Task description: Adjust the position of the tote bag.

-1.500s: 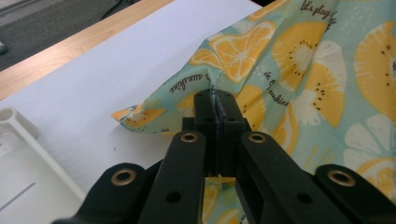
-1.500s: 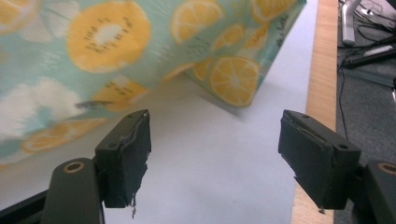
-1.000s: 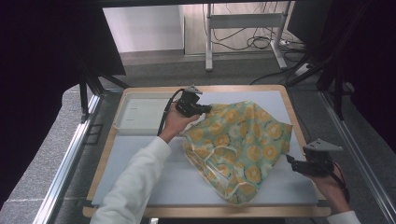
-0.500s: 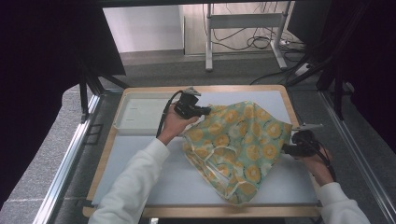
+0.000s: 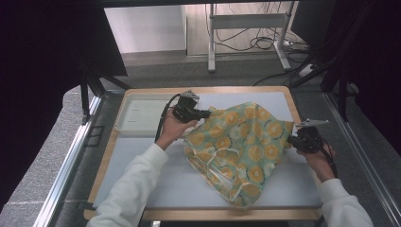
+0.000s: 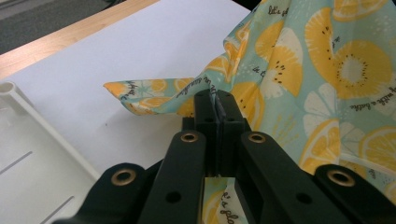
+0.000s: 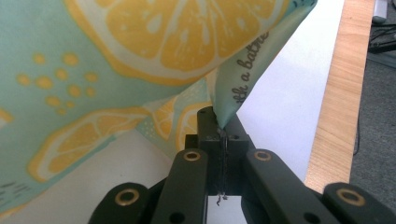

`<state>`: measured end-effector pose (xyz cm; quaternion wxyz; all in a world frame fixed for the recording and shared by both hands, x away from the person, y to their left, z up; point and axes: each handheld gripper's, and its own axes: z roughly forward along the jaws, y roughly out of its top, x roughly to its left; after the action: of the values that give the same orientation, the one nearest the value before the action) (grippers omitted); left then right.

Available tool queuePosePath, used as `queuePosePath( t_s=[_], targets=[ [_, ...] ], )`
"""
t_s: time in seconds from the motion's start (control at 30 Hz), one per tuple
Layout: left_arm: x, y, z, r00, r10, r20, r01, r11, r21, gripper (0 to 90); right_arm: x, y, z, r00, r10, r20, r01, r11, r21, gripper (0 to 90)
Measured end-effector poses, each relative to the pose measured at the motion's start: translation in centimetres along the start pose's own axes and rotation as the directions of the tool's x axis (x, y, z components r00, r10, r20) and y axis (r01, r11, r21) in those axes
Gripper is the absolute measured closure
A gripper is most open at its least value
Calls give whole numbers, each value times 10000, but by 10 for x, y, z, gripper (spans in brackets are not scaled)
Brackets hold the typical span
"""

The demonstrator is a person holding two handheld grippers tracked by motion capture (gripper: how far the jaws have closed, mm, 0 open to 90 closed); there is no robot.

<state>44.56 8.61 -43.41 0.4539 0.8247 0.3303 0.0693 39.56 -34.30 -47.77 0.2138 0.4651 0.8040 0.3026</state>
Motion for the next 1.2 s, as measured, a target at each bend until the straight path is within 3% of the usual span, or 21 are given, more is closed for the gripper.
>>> queuePosePath(
  t_s=[0.47,0.77,0.87,1.03,1.2],
  targets=[
    [0,-6,-4,9997,-173,167,175,9998,-109,900,-2,4,1,9999,-10,101,9,9999,112,892],
    [-3,-12,-9,9991,-237,360,244,9996,-171,900,-8,18,1,9997,-43,224,40,9999,134,892],
    [-6,-15,-12,9982,-312,522,323,9993,-211,900,-10,24,10,9994,-137,302,123,9989,461,892],
    [-12,-19,-16,9976,-247,643,263,9994,-246,900,-17,32,19,9991,94,411,-117,9984,556,892],
    [-26,-29,-22,9953,-178,950,212,9992,-345,900,-22,45,36,9990,185,408,-216,9966,789,892]
  ],
)
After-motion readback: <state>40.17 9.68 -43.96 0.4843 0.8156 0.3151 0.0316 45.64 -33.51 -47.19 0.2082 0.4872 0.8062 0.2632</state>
